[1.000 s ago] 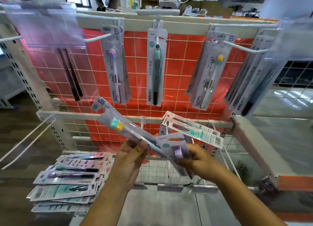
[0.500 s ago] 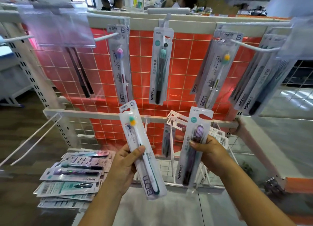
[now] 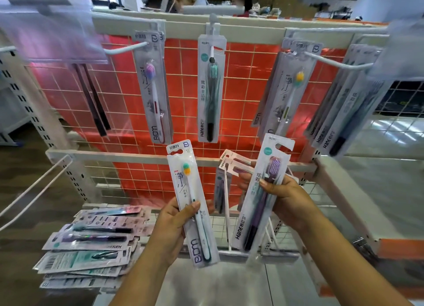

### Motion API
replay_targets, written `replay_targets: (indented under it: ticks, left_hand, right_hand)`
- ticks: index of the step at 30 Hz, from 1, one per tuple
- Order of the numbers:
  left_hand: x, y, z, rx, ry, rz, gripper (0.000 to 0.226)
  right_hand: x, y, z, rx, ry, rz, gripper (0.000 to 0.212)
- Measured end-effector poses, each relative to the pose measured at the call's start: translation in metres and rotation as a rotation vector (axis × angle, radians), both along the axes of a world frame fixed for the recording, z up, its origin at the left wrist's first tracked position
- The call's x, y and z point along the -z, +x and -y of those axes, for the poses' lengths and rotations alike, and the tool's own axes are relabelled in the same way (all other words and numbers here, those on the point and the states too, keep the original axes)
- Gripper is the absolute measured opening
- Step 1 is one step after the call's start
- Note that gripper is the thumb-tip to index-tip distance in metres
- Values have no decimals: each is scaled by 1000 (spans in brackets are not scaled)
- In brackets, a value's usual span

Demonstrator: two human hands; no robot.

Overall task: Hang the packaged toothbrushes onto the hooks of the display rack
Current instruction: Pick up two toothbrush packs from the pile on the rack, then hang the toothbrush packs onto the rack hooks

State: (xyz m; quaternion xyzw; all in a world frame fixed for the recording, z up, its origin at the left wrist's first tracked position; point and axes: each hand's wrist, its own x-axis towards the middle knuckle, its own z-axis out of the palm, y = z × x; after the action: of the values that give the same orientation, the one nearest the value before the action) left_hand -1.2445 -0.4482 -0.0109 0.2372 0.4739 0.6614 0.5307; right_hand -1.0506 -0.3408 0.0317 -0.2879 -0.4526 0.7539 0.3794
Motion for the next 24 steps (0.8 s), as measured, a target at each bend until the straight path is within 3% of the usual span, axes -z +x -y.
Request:
replay_targets:
  ticks: [7,12,18,22,24]
  left_hand:
    - [1,5,-4,21,-1,-7,39]
    - [2,-5,-1,-7,-14,-36,37]
    - [-2,-24,14,-39,0,-49,39]
    - [-6,-37,26,-22,40,-14,36]
    - [-6,-46,33,-38,54,20,33]
  right_hand:
    - [8,2,-8,-22,-32,-41,74]
    - [-5,-7,-8,-42,-1,-49,45]
    - [-9,-35,0,-129,-11,-67,87]
    - [-6,-58,16,-141,-51,-53,79]
    - [-4,-68,25,-136,-82,-20,57]
